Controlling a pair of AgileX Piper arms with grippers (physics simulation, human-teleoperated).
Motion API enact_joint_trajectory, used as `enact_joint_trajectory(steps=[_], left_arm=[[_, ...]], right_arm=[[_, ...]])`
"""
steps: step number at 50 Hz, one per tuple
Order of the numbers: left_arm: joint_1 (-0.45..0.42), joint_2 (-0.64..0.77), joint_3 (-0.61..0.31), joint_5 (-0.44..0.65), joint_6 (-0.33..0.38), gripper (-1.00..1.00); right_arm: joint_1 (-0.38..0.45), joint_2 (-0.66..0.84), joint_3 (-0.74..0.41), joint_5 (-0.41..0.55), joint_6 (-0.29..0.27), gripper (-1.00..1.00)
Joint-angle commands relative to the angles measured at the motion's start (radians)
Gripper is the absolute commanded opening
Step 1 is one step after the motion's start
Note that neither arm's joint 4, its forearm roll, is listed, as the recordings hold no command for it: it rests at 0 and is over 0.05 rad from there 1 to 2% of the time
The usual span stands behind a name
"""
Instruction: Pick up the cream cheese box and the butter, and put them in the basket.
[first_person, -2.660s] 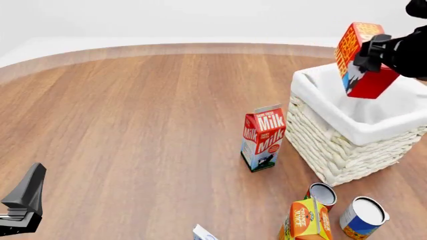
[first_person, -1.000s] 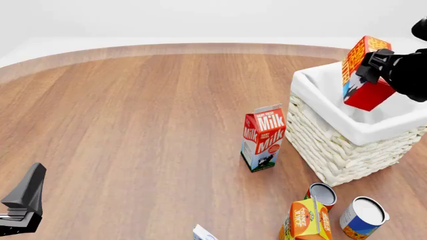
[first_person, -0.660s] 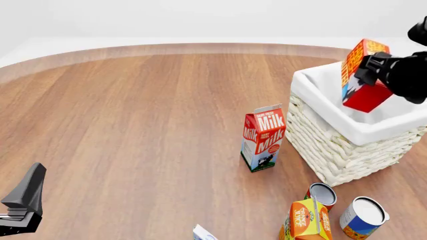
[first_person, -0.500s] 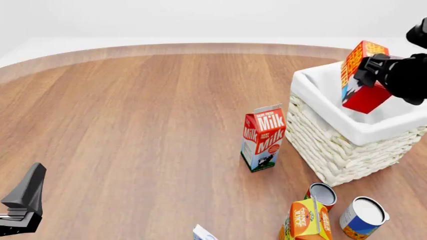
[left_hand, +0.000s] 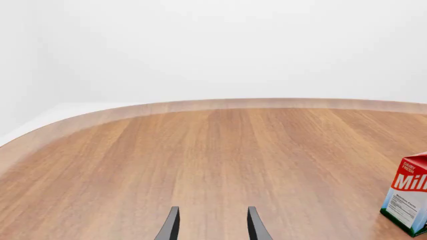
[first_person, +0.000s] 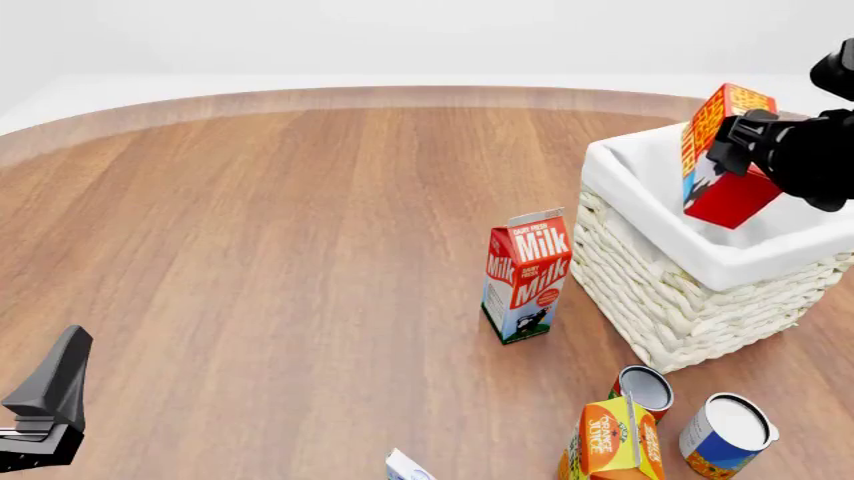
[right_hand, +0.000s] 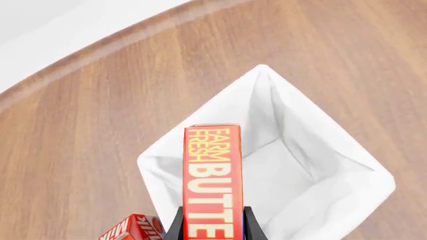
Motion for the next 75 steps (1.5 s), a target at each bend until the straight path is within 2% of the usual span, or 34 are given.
enact_joint_trajectory(steps=[1,18,21,22,45,75], left_arm=[[0.0,0.0,0.0,0.0,0.0,1.0],[0.0,0.0,0.0,0.0,0.0,1.0],[0.0,0.0,0.0,0.0,0.0,1.0],[0.0,0.0,0.0,0.0,0.0,1.0],[0.0,0.0,0.0,0.0,0.0,1.0],[0.0,0.0,0.0,0.0,0.0,1.0]], right_arm=[[0.0,-0.009,-0.015,-0.007,0.014,-1.0],[0.0,-0.009,-0.015,-0.007,0.014,-1.0],[-0.015,0.028,-0.002,-0.053,0.01,-1.0],[-0.014,0.041,0.0,-0.085,0.001,1.0],[0.017,-0.004,-0.009,-0.054,-0.012,1.0],[0.017,-0.004,-0.009,-0.054,-0.012,1.0]])
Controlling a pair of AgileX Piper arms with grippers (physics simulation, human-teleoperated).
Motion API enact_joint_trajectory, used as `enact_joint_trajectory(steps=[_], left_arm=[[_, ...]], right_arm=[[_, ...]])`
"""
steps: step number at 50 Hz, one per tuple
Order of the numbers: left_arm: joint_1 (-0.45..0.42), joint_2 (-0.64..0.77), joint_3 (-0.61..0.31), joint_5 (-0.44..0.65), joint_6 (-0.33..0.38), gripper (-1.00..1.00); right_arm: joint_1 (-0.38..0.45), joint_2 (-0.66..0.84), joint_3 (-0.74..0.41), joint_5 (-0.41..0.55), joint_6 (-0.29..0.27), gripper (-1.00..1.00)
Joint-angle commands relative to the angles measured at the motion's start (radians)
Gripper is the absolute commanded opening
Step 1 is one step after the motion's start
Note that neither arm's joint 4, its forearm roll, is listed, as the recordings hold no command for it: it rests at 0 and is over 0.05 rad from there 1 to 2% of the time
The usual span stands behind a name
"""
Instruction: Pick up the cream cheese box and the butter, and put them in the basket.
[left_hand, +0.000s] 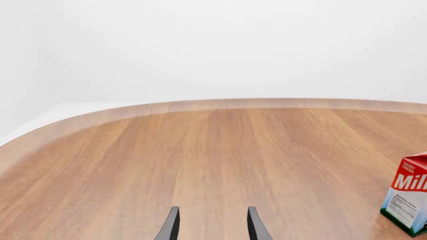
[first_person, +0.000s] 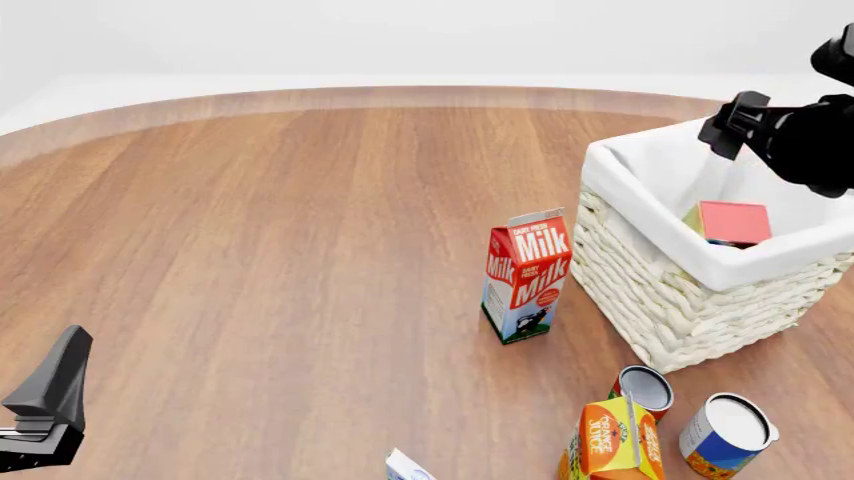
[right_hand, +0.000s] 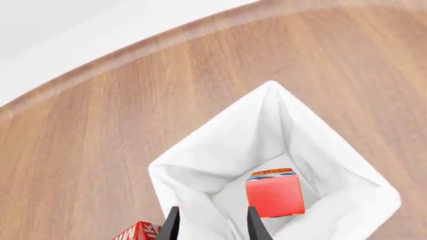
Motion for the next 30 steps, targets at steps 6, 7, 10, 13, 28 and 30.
enact_joint_trajectory(steps=[6,7,10,13,28,30], left_arm=[[0.0,0.0,0.0,0.0,0.0,1.0],[0.0,0.0,0.0,0.0,0.0,1.0],[0.0,0.0,0.0,0.0,0.0,1.0],[0.0,0.0,0.0,0.0,0.0,1.0],[0.0,0.0,0.0,0.0,0.0,1.0],[0.0,0.0,0.0,0.0,0.0,1.0]], right_arm=[[0.001,-0.001,0.0,0.0,0.0,1.0],[0.001,-0.001,0.0,0.0,0.0,1.0],[0.001,-0.001,0.0,0.0,0.0,1.0],[0.001,-0.001,0.0,0.0,0.0,1.0],[0.001,-0.001,0.0,0.0,0.0,1.0],[0.001,-0.001,0.0,0.0,0.0,1.0]])
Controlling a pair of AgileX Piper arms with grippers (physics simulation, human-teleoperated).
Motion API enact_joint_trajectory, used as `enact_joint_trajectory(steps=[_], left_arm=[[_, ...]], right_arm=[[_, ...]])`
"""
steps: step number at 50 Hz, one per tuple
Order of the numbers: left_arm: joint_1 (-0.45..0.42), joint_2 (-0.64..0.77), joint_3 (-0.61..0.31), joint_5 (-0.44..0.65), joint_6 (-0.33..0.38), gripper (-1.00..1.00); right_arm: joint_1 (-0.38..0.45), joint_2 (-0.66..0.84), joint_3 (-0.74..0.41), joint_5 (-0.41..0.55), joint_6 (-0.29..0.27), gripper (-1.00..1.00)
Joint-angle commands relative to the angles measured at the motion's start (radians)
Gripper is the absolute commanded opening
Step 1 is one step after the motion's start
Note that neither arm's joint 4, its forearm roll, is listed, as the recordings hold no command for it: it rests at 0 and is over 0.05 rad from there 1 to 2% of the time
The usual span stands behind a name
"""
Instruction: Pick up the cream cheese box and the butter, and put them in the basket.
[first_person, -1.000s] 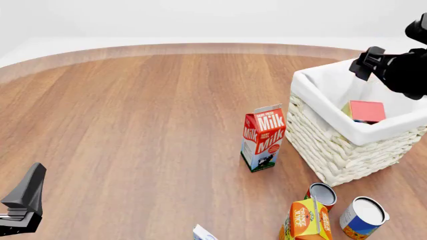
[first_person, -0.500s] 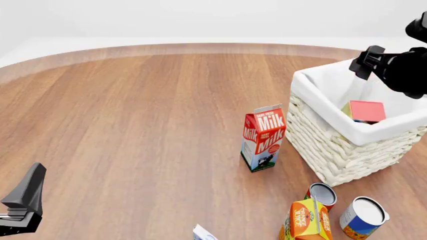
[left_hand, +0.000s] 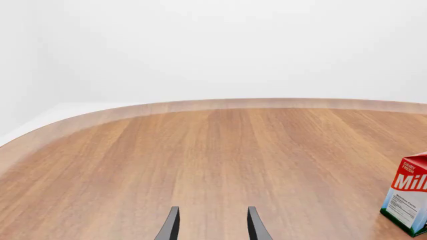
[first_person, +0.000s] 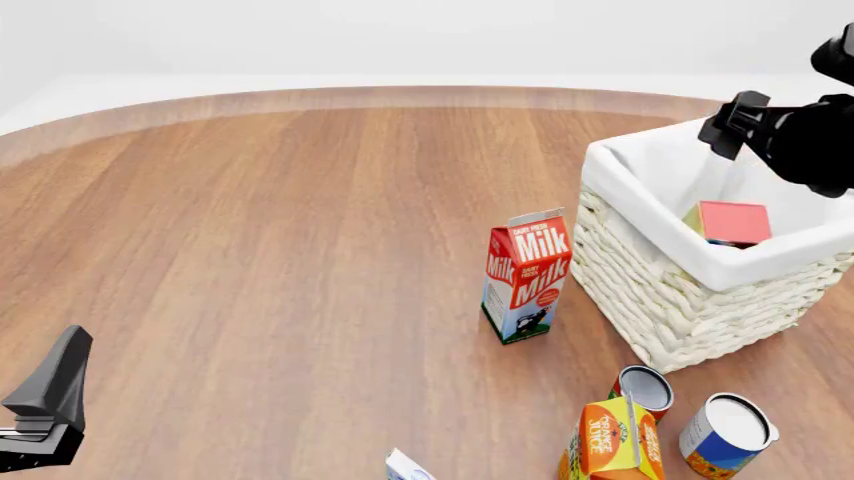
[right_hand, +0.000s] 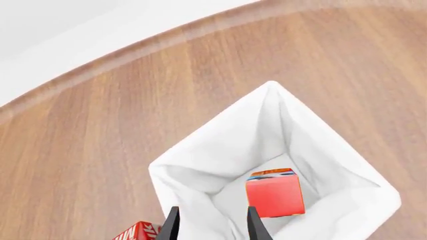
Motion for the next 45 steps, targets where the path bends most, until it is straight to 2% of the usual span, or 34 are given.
enact_joint_trajectory(steps=[1,2,3,20,21,45], left_arm=[[0.0,0.0,0.0,0.0,0.0,1.0],[0.0,0.0,0.0,0.0,0.0,1.0],[0.0,0.0,0.0,0.0,0.0,1.0],[0.0,0.0,0.0,0.0,0.0,1.0],[0.0,0.0,0.0,0.0,0.0,1.0],[0.0,0.0,0.0,0.0,0.0,1.0]], right_arm=[[0.0,0.0,0.0,0.0,0.0,1.0],[0.0,0.0,0.0,0.0,0.0,1.0],[0.214,-0.16,-0.061,0.177,-0.087,1.0],[0.214,-0.161,-0.063,0.179,-0.087,1.0],[0.243,-0.2,-0.074,0.213,-0.107,1.0],[0.243,-0.2,-0.074,0.214,-0.107,1.0]])
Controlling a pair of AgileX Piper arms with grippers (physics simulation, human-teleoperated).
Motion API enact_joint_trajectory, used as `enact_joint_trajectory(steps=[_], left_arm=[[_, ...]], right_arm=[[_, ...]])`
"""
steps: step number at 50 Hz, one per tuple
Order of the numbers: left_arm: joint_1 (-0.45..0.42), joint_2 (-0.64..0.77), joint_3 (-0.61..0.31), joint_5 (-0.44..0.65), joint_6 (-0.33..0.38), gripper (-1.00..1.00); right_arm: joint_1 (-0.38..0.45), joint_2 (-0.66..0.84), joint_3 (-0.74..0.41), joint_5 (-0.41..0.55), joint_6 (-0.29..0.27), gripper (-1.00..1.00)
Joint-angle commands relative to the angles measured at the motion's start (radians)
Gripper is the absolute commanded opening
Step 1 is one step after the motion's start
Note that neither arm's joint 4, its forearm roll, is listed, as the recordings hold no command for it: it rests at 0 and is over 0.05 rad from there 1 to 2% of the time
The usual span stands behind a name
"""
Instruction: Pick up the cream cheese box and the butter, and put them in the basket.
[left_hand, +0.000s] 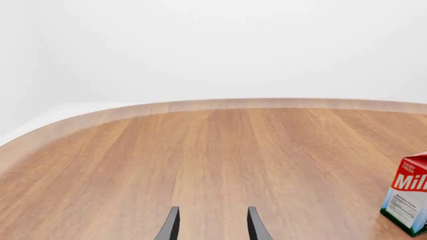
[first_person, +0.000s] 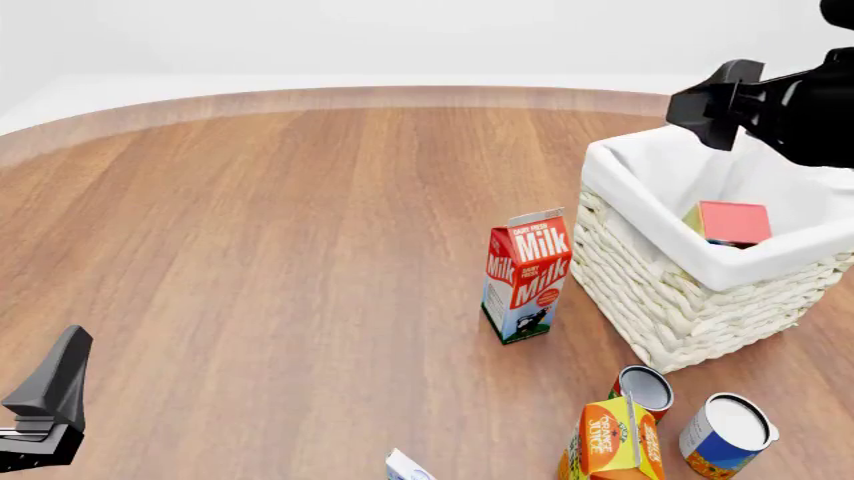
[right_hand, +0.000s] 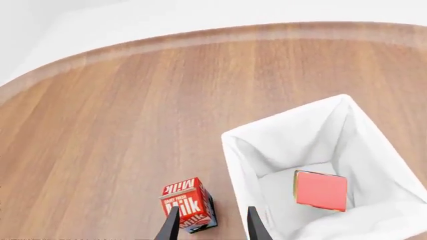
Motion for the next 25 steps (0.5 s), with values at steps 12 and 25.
enact_joint_trajectory(steps=[12,25], left_arm=[[0.0,0.0,0.0,0.0,0.0,1.0],[0.0,0.0,0.0,0.0,0.0,1.0]], right_arm=[[0.006,-0.006,-0.002,0.006,-0.003,1.0],[0.006,-0.006,-0.002,0.006,-0.003,1.0]])
